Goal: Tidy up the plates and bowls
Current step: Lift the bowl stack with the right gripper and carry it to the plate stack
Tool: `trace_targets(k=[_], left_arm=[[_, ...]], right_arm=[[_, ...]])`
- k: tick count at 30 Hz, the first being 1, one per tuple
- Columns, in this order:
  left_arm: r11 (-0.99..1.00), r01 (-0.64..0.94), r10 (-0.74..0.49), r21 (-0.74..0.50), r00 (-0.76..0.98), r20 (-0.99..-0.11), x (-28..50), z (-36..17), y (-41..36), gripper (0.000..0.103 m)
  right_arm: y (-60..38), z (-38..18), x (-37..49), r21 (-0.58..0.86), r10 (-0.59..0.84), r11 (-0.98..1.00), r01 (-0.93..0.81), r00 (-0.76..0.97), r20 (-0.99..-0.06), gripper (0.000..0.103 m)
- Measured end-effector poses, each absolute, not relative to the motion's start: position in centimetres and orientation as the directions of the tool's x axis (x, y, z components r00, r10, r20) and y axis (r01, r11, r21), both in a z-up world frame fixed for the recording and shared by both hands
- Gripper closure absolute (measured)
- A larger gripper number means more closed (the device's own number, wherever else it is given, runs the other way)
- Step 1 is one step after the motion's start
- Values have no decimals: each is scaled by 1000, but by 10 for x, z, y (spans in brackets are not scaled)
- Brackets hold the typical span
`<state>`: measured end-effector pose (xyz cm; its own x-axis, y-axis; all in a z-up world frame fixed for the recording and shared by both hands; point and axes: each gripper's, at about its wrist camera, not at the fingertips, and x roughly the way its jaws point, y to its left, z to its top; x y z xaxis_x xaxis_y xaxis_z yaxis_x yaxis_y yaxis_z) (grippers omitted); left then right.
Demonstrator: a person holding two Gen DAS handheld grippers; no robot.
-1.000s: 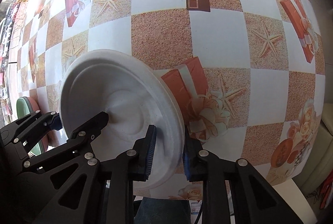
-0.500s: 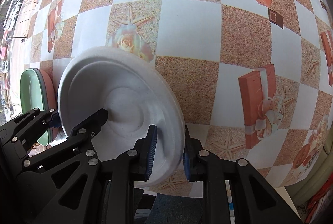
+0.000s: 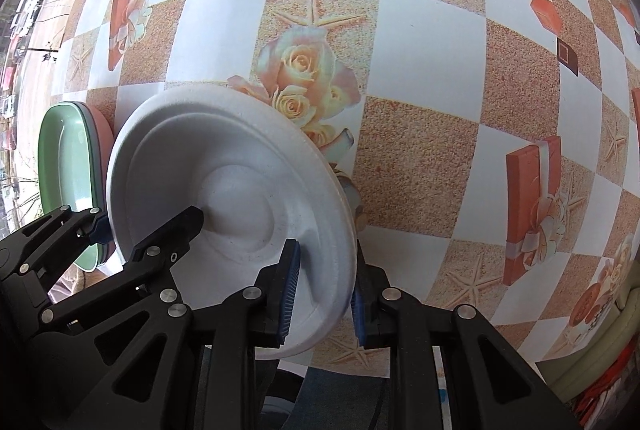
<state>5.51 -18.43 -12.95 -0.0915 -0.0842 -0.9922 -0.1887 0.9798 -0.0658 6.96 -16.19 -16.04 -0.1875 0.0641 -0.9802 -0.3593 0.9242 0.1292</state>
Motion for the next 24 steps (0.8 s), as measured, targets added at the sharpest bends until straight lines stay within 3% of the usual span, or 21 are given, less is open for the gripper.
trace_targets(k=[24], left_arm=[[968, -233, -122, -94, -110, -986, 39, -125, -163, 65]], right_arm=[[-168, -156, 74, 133, 60, 930, -342, -215, -975, 78]])
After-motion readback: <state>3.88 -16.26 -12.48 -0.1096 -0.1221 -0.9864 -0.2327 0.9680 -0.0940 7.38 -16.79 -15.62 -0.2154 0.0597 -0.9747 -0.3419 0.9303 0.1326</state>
